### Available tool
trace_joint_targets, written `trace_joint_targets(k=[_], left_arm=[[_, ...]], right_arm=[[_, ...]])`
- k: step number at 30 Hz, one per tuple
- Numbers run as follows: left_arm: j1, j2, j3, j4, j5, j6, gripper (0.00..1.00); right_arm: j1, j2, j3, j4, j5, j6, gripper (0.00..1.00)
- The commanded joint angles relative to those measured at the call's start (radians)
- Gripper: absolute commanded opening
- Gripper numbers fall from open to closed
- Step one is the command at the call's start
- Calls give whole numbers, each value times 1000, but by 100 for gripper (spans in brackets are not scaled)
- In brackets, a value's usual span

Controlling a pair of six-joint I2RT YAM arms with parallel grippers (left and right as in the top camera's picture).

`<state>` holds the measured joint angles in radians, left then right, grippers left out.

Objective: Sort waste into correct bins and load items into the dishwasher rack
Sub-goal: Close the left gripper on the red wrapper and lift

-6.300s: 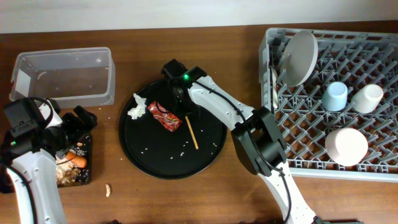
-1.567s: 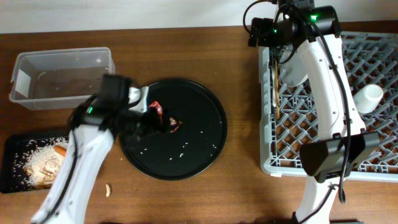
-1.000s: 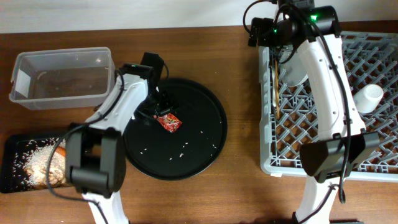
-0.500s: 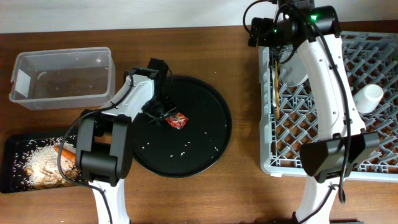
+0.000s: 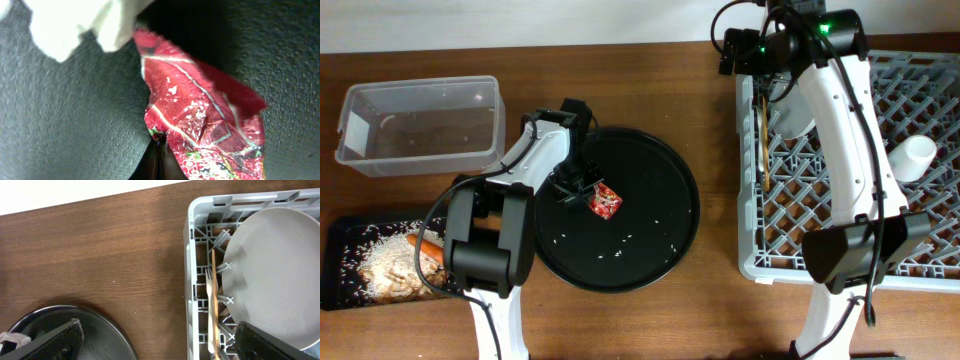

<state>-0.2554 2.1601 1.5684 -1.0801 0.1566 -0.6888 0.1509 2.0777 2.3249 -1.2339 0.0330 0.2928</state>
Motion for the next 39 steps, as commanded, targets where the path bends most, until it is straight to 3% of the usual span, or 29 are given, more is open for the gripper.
trace_joint_targets(k=[1,12,16,20,22,31,39], left_arm=[[-6,-23,26,-8,-4,31,1],[-5,-179,26,-14,-6,61,1],[-11,-179,26,-72,0,67,27],[-27,-179,1,-122,0,76,33],[-29,-179,-37,-91,0,76,46],[-30,-178,-182,171,10,34,45],[-33,-178,-203,240,15,26,41]], right_arm=[[-1,-10,2,-1,-2,12,99],[-1,-10,2,-1,-2,12,99],[-1,-10,2,-1,-2,12,99],[-1,-10,2,-1,-2,12,99],[-1,-10,2,-1,-2,12,98],[-1,-10,2,-1,-2,12,99],[-1,-10,2,-1,-2,12,99]])
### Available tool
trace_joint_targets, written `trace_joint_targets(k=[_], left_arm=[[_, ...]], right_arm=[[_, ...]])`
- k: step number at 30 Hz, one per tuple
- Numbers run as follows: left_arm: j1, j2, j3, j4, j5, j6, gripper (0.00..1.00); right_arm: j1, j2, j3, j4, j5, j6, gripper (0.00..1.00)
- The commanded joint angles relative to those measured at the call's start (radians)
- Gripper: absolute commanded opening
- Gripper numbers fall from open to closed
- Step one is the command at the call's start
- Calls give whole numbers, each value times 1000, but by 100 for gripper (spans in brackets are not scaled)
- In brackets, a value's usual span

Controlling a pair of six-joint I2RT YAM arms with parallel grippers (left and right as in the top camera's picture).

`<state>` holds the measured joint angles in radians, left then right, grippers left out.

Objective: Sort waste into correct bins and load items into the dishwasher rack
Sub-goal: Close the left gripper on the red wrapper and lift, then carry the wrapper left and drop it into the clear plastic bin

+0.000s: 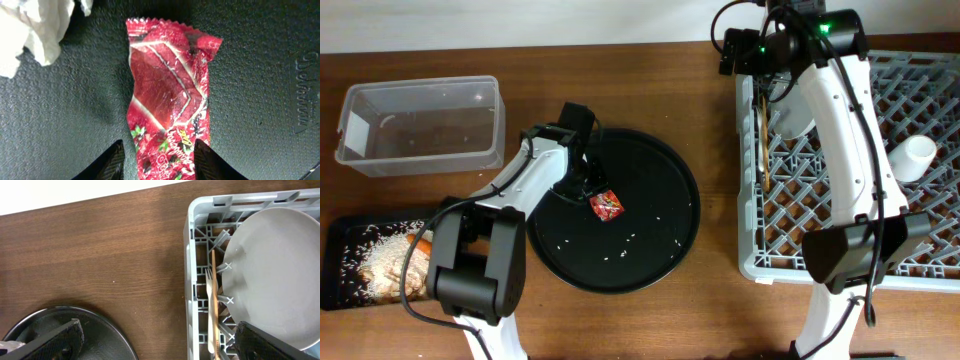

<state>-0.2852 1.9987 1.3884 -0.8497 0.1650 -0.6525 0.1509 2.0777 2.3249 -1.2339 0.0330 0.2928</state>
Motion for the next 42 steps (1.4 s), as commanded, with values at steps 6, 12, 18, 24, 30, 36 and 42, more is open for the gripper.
trace_joint_targets(k=[6,12,18,24,30,36,42], left_arm=[[-3,-17,-71,59,7,-32,34],[-3,-17,-71,80,7,-32,30],[-3,-17,-71,82,7,-32,15],[-3,-17,-71,74,7,-32,1],[-3,-35,-70,64,7,-32,1],[-3,-182,-69,60,54,-32,1],[4,-317,-69,73,37,-32,1]], right_arm=[[-1,-10,2,-1,-2,12,99],[-1,-10,2,-1,-2,12,99],[-1,-10,2,-1,-2,12,99],[-1,-10,2,-1,-2,12,99],[-1,-10,2,-1,-2,12,99],[-1,-10,2,-1,-2,12,99],[-1,-10,2,-1,-2,12,99]])
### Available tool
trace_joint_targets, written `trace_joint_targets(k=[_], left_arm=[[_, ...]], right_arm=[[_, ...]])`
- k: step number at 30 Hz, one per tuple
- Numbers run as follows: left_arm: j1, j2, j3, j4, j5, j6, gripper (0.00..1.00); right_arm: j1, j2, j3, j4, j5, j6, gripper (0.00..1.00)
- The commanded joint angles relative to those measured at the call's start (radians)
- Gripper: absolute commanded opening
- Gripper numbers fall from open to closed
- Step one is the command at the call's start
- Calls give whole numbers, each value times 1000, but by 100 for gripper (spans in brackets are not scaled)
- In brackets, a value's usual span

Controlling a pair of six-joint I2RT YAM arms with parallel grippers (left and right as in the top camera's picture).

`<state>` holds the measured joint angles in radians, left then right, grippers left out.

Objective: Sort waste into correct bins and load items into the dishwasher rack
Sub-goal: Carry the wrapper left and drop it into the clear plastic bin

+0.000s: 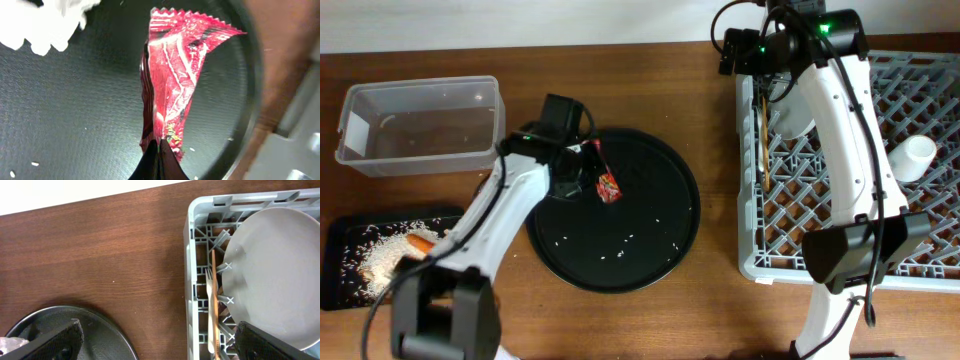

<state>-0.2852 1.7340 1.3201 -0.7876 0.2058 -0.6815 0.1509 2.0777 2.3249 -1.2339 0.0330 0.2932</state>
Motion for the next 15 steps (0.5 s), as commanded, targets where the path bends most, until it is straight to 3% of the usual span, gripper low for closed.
trace_joint_targets(k=[1,6,9,15], left_arm=[[12,-60,-1,22,-19,-3,1],[131,-68,-1,105,-46,-12,1],[290,-68,-1,185,-47,-67,1],[566,-64,-1,412,-49,-66,1]], right_arm=[[-1,-10,2,-1,-2,12,99],[-1,-10,2,-1,-2,12,99],[-1,-10,2,-1,-2,12,99],[-1,-10,2,-1,-2,12,99]])
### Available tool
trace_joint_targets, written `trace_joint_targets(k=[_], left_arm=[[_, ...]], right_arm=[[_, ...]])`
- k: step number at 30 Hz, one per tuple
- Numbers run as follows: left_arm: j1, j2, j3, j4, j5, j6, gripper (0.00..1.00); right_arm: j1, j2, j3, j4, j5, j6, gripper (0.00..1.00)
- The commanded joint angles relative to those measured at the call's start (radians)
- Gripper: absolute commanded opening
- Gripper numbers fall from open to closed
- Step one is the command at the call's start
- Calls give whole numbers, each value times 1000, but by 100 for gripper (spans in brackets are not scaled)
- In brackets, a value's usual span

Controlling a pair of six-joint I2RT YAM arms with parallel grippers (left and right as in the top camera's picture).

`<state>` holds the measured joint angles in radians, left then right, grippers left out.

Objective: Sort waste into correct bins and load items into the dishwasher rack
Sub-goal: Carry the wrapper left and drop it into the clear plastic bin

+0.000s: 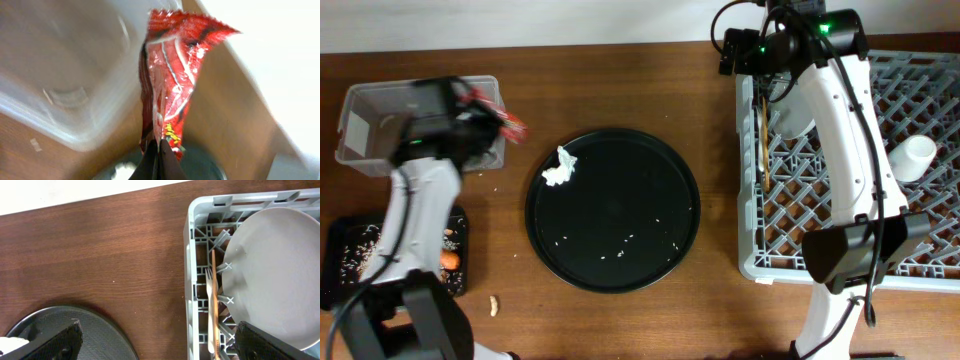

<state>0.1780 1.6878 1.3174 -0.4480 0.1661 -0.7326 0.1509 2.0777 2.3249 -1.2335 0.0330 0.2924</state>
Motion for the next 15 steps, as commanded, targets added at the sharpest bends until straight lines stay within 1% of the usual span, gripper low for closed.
trace_joint_targets(k=[1,5,9,10,11,12,14,15], left_arm=[[127,-16,2,98,-10,-15,1],[210,-2,2,188,-10,-15,1],[238,41,2,245,-5,-15,2],[240,53,2,254,-5,-15,6],[241,65,2,258,-5,-15,7],[241,80,2,260,-5,-15,10],[241,104,2,260,-4,-14,45],[241,110,2,260,0,-14,57]], right_arm=[[-1,-10,2,-1,-2,13,99],[-1,-10,2,-1,-2,13,99],[-1,-10,2,-1,-2,12,99],[-1,-10,2,-1,-2,13,99],[-1,-10,2,-1,-2,13,99],[-1,-10,2,-1,-2,13,99],[-1,-10,2,-1,-2,12,99],[-1,-10,2,-1,-2,13,99]])
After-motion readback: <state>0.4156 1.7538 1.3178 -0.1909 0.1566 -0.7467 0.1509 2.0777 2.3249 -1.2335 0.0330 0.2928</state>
